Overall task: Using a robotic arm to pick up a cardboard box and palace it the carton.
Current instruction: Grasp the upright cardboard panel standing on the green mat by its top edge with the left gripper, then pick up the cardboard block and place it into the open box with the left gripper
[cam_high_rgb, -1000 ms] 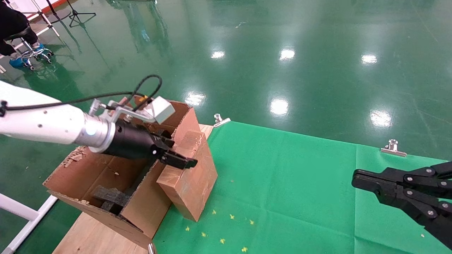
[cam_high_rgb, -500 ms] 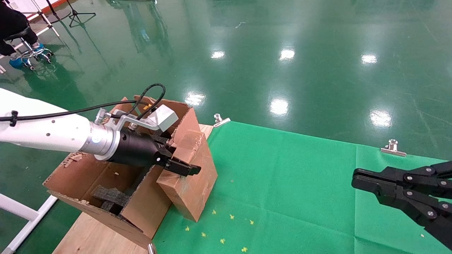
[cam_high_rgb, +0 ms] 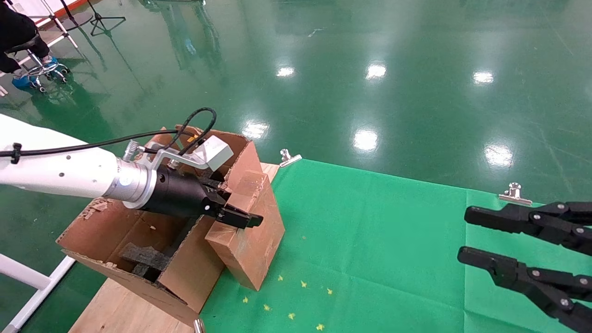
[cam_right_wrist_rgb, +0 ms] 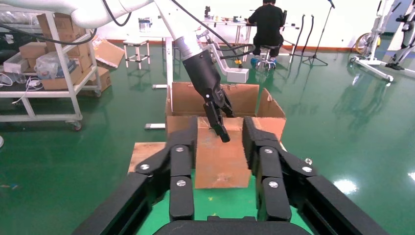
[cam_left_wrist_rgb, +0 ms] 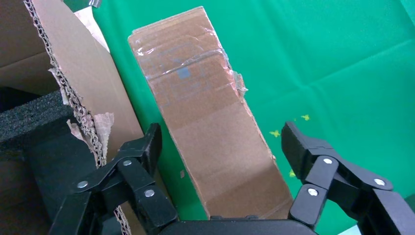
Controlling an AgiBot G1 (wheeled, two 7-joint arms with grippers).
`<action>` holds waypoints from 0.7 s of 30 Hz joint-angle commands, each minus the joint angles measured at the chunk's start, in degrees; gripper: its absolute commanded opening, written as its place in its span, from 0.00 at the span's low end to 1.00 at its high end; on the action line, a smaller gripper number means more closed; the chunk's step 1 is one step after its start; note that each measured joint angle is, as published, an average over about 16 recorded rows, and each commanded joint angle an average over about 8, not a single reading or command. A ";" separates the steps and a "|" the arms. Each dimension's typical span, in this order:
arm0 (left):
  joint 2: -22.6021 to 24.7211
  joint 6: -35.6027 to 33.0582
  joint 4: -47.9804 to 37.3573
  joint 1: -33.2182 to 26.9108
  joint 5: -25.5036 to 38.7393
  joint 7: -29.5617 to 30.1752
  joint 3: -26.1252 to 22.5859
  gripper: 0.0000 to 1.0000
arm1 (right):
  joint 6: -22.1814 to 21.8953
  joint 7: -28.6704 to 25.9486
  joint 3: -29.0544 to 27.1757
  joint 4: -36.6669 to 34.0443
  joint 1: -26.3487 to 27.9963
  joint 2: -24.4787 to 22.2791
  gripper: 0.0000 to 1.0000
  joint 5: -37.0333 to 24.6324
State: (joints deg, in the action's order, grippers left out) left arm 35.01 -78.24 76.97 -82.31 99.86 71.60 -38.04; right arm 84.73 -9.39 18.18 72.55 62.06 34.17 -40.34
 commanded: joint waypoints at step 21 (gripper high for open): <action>-0.71 -0.64 -1.15 -2.74 -4.24 -2.43 2.46 0.00 | 0.00 0.01 0.01 -0.01 0.01 0.00 1.00 0.01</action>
State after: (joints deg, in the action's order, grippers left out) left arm 33.59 -78.20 75.71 -84.99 94.50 68.44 -34.68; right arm 84.73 -9.38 18.19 72.54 62.07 34.17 -40.33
